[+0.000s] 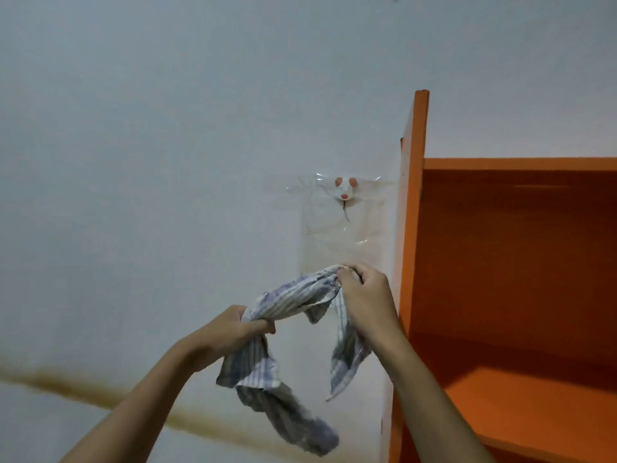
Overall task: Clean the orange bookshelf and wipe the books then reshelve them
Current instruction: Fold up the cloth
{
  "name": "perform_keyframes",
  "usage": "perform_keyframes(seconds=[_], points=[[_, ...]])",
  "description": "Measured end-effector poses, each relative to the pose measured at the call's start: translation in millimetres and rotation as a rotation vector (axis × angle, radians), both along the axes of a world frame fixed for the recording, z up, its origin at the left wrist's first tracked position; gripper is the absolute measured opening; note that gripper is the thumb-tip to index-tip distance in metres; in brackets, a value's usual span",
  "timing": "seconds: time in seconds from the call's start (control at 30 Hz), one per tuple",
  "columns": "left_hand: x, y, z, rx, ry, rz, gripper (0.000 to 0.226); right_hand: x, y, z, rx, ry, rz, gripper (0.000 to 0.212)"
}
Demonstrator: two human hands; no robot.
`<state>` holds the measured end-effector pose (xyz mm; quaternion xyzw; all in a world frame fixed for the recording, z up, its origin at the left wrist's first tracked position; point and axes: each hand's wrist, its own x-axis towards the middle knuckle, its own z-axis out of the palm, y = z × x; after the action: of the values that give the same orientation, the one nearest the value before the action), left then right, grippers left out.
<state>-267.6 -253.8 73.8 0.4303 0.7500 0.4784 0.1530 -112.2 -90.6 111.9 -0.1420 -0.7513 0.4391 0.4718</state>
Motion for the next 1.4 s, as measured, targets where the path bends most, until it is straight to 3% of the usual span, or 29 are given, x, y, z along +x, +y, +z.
perform_keyframes(seconds=[0.1,0.23,0.3,0.43,0.6,0.7,0.8,0.87,0.97,1.07,1.23,1.4], points=[[-12,29,31,0.081,0.090,0.014,0.017,-33,15,2,-0.044,-0.084,-0.024,0.026],[-18,77,66,0.123,0.166,-0.025,0.023,-67,15,-9,-0.277,-0.076,0.387,0.035],[-26,96,81,0.066,0.243,-0.015,0.023,-76,21,-12,-0.306,-0.027,0.417,0.038],[-66,120,108,0.029,0.333,-0.068,0.008,-84,51,1,-0.095,0.108,0.148,0.019],[-104,142,135,0.039,0.309,-0.279,0.020,-99,95,29,0.111,0.121,-0.294,0.020],[-116,164,150,0.193,0.333,-0.290,0.017,-107,110,51,0.116,0.142,-0.571,0.023],[-117,186,160,0.436,0.460,-0.189,0.008,-114,119,77,0.110,0.185,-0.709,0.027],[-121,203,165,0.546,0.539,-0.095,0.016,-124,127,96,0.129,0.214,-0.793,0.030],[-121,225,168,0.572,0.687,0.085,0.029,-139,148,112,0.128,0.227,-0.831,0.031],[-124,239,155,0.489,0.754,0.178,0.024,-154,162,98,0.126,0.158,-0.876,0.029],[-129,240,101,0.369,0.713,0.123,0.014,-156,159,35,0.113,0.059,-0.832,0.032],[-131,231,84,0.300,0.659,-0.026,0.019,-148,146,24,0.094,-0.112,-0.756,0.030]])
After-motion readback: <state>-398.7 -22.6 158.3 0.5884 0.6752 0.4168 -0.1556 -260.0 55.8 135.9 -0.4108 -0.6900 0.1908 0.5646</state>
